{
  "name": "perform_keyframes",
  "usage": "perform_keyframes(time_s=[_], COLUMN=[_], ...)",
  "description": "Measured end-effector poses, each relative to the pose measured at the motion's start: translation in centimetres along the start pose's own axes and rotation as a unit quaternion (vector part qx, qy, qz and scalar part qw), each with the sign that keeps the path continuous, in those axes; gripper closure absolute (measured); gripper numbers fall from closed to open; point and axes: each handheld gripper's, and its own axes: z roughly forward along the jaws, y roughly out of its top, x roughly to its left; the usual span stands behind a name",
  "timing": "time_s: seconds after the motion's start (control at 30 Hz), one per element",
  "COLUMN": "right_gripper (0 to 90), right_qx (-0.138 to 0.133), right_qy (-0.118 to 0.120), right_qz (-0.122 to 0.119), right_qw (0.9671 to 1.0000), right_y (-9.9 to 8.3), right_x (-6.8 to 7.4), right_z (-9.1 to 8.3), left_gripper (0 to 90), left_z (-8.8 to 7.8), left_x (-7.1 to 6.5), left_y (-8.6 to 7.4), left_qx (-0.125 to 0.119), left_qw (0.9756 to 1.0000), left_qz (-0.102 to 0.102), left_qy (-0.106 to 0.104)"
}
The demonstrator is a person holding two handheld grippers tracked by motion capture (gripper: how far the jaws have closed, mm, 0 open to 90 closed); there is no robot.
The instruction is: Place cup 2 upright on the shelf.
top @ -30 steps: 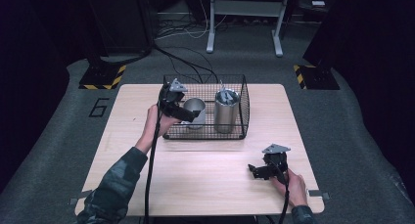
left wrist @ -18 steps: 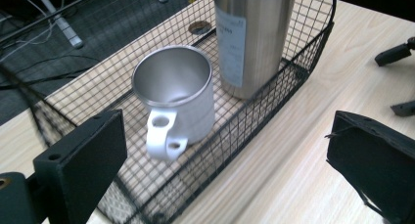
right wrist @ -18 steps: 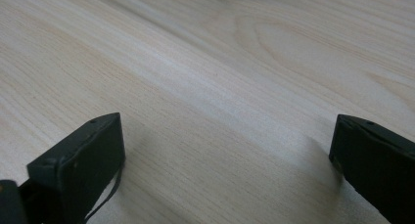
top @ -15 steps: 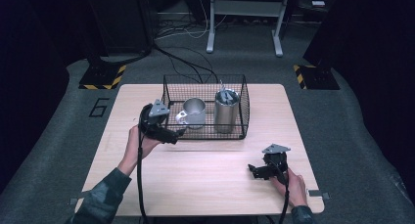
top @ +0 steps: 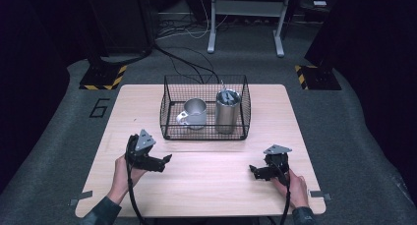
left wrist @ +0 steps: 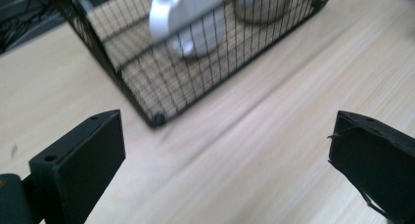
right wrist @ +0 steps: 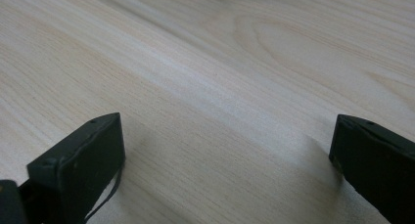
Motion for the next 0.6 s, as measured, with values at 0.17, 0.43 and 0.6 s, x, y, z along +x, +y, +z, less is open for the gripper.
perform_keyframes(time_s=[0.17,0.43,0.6], right_gripper=[0.0,0.0,0.0], right_qx=[0.002,0.0,0.005], right_qy=[0.0,-0.001,-0.002], right_qz=[0.001,0.001,0.0], right_qw=[1.0,1.0,1.0], right_y=[0.0,0.0,0.0], right_x=[0.0,0.0,0.0], right_z=[0.0,0.0,-0.1], left_gripper=[0.2,0.1,0.1], left_z=[1.0,2.8,3.3], left_x=[0.2,0.0,0.2], left_y=[-3.6,-7.7,-8.2], left_qx=[0.021,0.045,0.058], left_qw=[0.9993,0.9956,0.9931], left_qz=[-0.026,-0.08,-0.097], left_qy=[0.014,0.02,0.03])
